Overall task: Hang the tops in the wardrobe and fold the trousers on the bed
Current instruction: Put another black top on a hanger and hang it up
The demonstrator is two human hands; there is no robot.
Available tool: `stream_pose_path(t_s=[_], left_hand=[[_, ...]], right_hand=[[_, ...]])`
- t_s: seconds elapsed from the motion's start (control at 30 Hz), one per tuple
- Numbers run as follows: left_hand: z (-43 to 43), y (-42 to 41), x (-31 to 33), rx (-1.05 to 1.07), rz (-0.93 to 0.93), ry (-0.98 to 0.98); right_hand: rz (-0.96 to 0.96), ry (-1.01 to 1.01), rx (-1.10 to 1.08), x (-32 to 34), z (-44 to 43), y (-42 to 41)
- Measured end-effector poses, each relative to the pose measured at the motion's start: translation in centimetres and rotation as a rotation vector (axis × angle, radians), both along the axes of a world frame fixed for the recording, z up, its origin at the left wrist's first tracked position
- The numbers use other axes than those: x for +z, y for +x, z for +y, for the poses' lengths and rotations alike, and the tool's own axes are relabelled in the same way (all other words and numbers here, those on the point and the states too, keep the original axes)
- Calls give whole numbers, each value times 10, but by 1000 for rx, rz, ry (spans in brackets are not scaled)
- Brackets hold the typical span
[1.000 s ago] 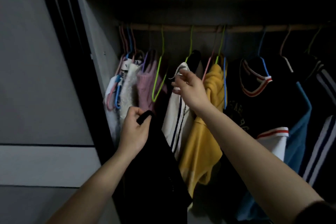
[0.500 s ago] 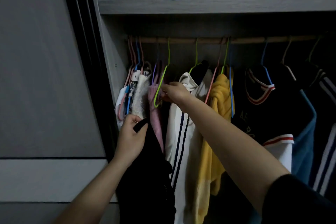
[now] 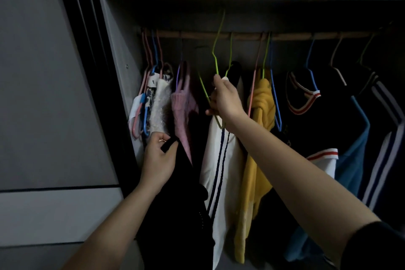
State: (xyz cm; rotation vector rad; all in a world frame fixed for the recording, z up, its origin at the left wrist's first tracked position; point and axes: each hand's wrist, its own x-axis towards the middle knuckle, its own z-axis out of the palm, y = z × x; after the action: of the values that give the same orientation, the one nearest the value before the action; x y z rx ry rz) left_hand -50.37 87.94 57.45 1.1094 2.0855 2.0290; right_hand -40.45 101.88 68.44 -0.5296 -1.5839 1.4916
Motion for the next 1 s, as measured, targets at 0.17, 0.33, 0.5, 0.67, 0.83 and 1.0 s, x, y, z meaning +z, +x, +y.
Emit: stream_pose_path(t_s=[0.17, 0.33, 0.5, 0.67, 0.83, 1.0], left_hand=[[18, 11, -24, -15, -32, -12], [34, 34, -51, -94, -57, -91], [44, 79, -69, -211, -81, -142], [59, 141, -73, -358, -61, -185], [67, 236, -69, -442, -51, -220], [68, 344, -64, -593, 2, -295]], right_hand=[[14, 133, -132, -52, -6, 46], [-79, 143, -197, -95, 0, 90], [-162, 362, -416, -130, -13, 149], [-135, 337, -422, -143, -33, 231], [-119, 341, -420, -146, -46, 333], [-332, 267, -683, -173, -61, 457]])
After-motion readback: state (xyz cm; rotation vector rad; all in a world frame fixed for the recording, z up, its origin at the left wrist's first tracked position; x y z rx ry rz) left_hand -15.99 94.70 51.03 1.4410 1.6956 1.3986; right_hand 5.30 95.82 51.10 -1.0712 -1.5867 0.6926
